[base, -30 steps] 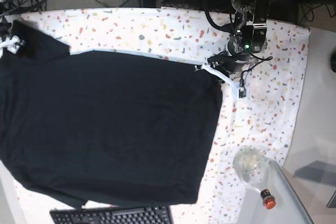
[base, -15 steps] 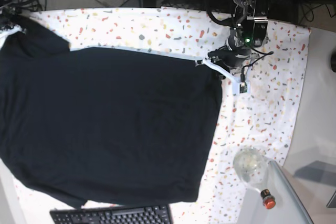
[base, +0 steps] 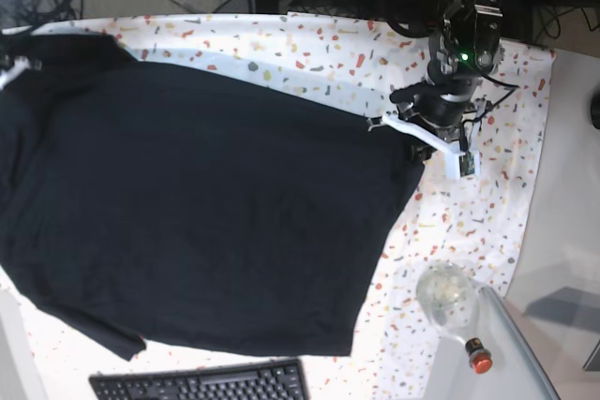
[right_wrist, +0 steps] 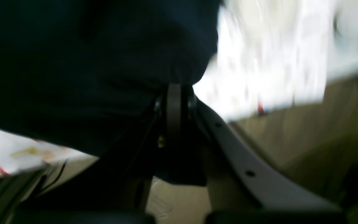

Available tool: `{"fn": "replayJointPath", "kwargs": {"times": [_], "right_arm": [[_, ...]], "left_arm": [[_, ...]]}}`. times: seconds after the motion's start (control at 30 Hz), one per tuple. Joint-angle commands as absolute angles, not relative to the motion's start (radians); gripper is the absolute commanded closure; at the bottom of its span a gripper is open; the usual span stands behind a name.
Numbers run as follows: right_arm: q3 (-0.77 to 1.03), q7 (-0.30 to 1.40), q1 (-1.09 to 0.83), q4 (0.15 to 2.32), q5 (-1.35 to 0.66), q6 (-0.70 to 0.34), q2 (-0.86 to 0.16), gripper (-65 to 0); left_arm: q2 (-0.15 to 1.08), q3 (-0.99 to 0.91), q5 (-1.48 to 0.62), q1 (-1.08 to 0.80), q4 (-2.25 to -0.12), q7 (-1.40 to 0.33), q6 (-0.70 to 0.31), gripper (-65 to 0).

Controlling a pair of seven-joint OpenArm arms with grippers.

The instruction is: Layout the t-shirt on the table in an organized manner, then fold the t-shirt properly

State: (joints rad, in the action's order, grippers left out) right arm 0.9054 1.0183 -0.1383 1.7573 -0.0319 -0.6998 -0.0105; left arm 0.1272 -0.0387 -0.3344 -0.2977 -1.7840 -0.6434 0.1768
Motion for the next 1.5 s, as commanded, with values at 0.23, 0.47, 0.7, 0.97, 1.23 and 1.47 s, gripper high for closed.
{"fn": "replayJointPath", "kwargs": {"times": [0.23,0.47,0.7,0.97,1.23,1.47], "right_arm": [[0.759,0.969,0.062,1.550,-0.038,-0.618,-0.130,0.0],[0.676,0.840,0.196,1.314,-0.038,-0.495,-0.213,0.0],[0.654,0.773,0.306,1.155,-0.038,-0.458,-0.275,0.0],[0.653,0.608,0.429,0.885,-0.038,-0.458,-0.340,0.0],[0.653,0.403,0.464,0.725,-0.038,-0.458,-0.363,0.0],[0.653,0.372,0.464,0.733,-0.038,-0.460,-0.364,-7.2]], "left_arm": [[0.082,-0.036,-0.331,-0.079,-1.681,-0.693,0.179,0.0],[0.031,-0.036,-0.331,0.120,-1.426,-0.688,0.179,0.0],[0.028,-0.038,-0.331,0.285,-1.247,-0.661,0.179,0.0],[-0.007,-0.036,-0.329,0.412,-0.977,-0.498,0.179,0.0],[-0.013,0.088,-0.329,0.453,-0.866,-0.374,0.179,0.0],[-0.018,0.090,-0.332,0.475,-0.865,-0.364,0.179,-2.0]]}}
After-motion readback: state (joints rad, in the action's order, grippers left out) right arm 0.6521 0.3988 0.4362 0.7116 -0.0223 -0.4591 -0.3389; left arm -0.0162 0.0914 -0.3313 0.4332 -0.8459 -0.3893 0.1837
